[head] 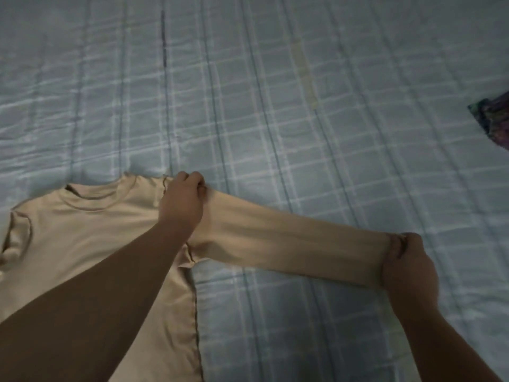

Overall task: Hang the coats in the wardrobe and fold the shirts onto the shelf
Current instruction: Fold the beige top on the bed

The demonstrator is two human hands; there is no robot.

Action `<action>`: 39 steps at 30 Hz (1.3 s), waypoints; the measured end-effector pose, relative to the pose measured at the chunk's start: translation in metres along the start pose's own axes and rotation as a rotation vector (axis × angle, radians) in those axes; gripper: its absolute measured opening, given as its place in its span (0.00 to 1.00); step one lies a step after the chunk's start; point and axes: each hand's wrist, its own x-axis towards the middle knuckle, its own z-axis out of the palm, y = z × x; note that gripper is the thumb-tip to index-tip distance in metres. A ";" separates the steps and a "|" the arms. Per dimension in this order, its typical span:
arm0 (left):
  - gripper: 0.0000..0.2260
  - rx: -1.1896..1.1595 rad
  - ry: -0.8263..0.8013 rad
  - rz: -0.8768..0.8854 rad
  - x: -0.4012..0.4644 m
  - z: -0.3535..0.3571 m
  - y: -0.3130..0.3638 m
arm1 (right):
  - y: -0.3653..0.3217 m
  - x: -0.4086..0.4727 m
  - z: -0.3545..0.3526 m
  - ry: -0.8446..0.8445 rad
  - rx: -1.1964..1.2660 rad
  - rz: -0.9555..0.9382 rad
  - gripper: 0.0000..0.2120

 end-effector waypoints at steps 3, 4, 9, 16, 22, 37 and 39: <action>0.04 0.034 -0.022 -0.021 0.012 0.009 -0.003 | 0.000 0.004 0.004 -0.010 -0.031 -0.004 0.09; 0.04 0.041 -0.030 -0.009 0.011 0.014 -0.004 | 0.002 0.005 0.007 -0.017 -0.048 0.005 0.09; 0.07 0.022 0.046 -0.014 0.002 0.027 -0.003 | 0.004 0.004 0.013 -0.026 -0.043 0.051 0.11; 0.20 -0.184 0.048 0.056 -0.005 -0.016 -0.004 | -0.035 -0.018 -0.028 0.093 0.180 0.023 0.11; 0.17 -0.346 0.133 0.056 -0.041 -0.084 -0.057 | -0.141 -0.094 -0.047 0.080 0.409 -0.099 0.11; 0.16 -0.411 0.124 -0.192 -0.160 -0.203 -0.411 | -0.444 -0.360 0.152 -0.158 0.373 -0.463 0.09; 0.16 -0.443 0.088 -0.239 -0.169 -0.201 -0.440 | -0.461 -0.380 0.191 -0.203 0.274 -0.502 0.09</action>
